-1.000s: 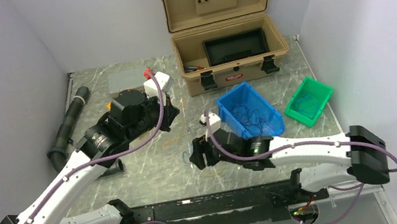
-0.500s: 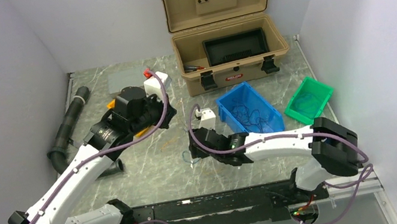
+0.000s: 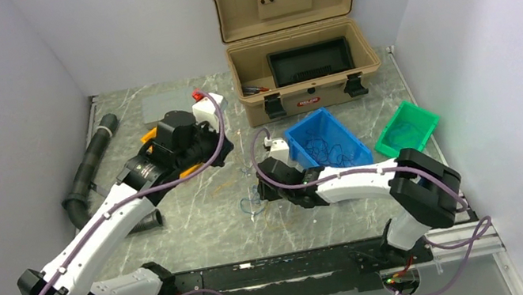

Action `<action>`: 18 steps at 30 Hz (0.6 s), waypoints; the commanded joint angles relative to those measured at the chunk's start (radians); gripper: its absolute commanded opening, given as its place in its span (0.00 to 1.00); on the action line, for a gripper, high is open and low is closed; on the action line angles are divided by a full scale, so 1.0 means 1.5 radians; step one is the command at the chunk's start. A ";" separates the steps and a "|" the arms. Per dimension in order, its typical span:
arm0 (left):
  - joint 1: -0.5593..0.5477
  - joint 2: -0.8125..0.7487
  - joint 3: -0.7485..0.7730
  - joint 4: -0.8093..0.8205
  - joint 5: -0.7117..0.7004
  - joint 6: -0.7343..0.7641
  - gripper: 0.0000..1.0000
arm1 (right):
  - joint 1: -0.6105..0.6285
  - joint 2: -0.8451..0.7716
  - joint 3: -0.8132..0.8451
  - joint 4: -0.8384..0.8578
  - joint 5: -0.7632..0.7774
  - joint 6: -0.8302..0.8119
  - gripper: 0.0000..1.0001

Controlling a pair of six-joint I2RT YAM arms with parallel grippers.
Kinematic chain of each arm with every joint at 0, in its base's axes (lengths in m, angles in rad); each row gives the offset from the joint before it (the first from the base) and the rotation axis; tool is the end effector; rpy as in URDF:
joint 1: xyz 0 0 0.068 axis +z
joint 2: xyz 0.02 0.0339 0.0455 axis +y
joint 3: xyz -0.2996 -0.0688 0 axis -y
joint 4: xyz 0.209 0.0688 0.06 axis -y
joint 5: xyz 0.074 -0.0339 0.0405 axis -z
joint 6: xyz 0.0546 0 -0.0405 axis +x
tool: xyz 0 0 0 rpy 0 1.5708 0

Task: Untangle the cables

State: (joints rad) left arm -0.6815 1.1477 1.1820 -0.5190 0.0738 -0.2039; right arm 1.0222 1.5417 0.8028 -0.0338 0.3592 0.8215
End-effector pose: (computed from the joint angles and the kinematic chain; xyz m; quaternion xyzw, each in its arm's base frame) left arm 0.1664 -0.1401 0.3940 0.2209 0.8268 -0.2498 0.4531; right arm 0.1706 0.2424 0.2292 -0.0218 0.9090 0.2051 0.3622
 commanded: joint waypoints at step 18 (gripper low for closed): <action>0.023 0.041 0.031 -0.005 -0.014 -0.028 0.00 | -0.014 0.088 0.017 0.033 -0.024 0.023 0.12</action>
State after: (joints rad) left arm -0.6640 1.2011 1.1824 -0.5213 0.0711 -0.2306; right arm 1.0058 1.6760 0.8104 -0.0002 0.3294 0.8455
